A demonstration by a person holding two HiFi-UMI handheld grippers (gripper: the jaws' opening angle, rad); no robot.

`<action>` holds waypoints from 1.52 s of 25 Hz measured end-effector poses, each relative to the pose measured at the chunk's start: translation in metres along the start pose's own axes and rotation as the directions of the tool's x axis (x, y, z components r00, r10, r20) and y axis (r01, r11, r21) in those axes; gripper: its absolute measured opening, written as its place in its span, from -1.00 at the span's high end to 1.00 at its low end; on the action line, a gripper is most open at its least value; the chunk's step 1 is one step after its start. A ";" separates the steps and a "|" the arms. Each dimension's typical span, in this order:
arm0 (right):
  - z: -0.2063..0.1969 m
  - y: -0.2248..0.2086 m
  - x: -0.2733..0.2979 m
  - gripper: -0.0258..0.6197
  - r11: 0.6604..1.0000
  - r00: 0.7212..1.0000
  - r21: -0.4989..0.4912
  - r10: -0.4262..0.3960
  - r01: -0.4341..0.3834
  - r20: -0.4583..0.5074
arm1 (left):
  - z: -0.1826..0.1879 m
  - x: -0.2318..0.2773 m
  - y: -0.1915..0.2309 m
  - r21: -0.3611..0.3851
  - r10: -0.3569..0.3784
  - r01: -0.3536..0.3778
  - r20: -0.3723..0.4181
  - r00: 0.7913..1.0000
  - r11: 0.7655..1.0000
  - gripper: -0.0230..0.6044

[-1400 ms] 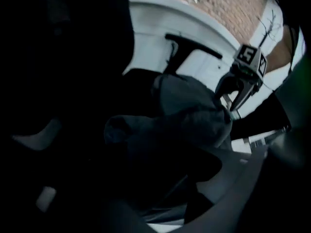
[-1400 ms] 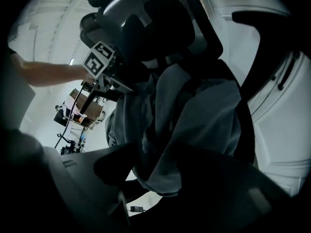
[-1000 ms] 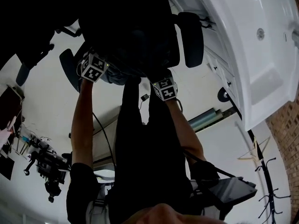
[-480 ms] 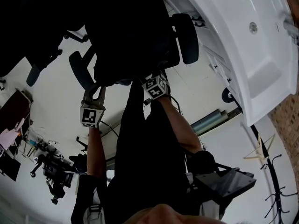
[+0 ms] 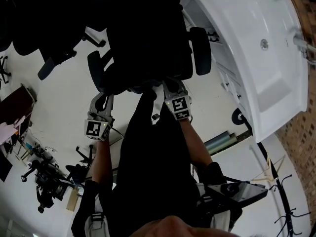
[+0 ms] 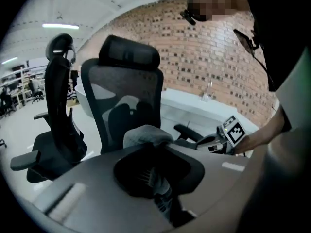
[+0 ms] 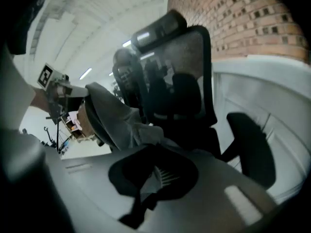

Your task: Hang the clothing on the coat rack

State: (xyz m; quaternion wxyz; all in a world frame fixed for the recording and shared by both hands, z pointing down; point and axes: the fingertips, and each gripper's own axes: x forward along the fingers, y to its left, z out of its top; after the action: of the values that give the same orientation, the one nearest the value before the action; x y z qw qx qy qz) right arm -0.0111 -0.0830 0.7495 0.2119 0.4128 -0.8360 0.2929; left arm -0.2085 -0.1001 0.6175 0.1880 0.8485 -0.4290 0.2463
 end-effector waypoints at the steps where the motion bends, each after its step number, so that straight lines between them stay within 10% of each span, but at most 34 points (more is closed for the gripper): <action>1: 0.027 0.001 -0.020 0.90 1.000 0.996 0.000 -0.009 0.009 0.085 | 0.023 -0.012 0.001 -0.034 0.001 0.002 0.060 0.998 0.999 0.86; 4: 0.105 0.018 -0.082 0.90 0.998 0.950 0.063 -0.019 -0.001 0.311 | 0.093 -0.057 -0.006 -0.075 -0.045 0.067 0.267 0.963 0.995 0.86; 8: 0.186 0.051 -0.179 0.90 0.989 0.825 0.142 -0.046 -0.042 0.563 | 0.173 -0.112 -0.036 -0.009 -0.203 0.242 0.515 0.833 0.970 0.86; 15: 0.264 0.149 -0.329 0.90 0.986 0.553 0.162 -0.160 0.046 0.818 | 0.288 -0.209 -0.077 0.305 -0.554 0.504 0.684 0.475 0.809 0.87; 23: 0.241 0.228 -0.487 0.90 0.903 0.313 0.210 -0.337 0.376 0.888 | 0.342 -0.273 -0.187 0.567 -0.863 0.708 0.492 0.118 0.420 0.87; 28: 0.153 0.251 -0.616 0.90 0.723 0.101 0.383 -0.528 0.575 0.844 | 0.340 -0.281 -0.332 0.624 -0.956 0.779 0.263 -0.131 0.065 0.87; 32: 0.067 0.271 -0.725 0.90 0.555 -0.078 0.507 -0.620 0.659 0.781 | 0.327 -0.294 -0.476 0.605 -0.952 0.783 0.132 -0.277 -0.144 0.87; 35: 0.011 0.285 -0.799 0.90 0.439 -0.191 0.557 -0.639 0.706 0.745 | 0.310 -0.313 -0.577 0.585 -0.921 0.763 0.066 -0.384 -0.276 0.87; 38: -0.026 0.291 -0.867 0.90 0.359 -0.261 0.566 -0.624 0.742 0.737 | 0.301 -0.332 -0.657 0.585 -0.889 0.730 0.035 -0.457 -0.353 0.87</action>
State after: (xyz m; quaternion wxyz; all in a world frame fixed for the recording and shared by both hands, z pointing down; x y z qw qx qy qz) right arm 0.2481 0.5672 0.1601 -0.1521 0.8739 -0.4074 -0.2173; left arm 0.2381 0.3195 0.1110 0.0530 0.8658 0.4571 -0.1968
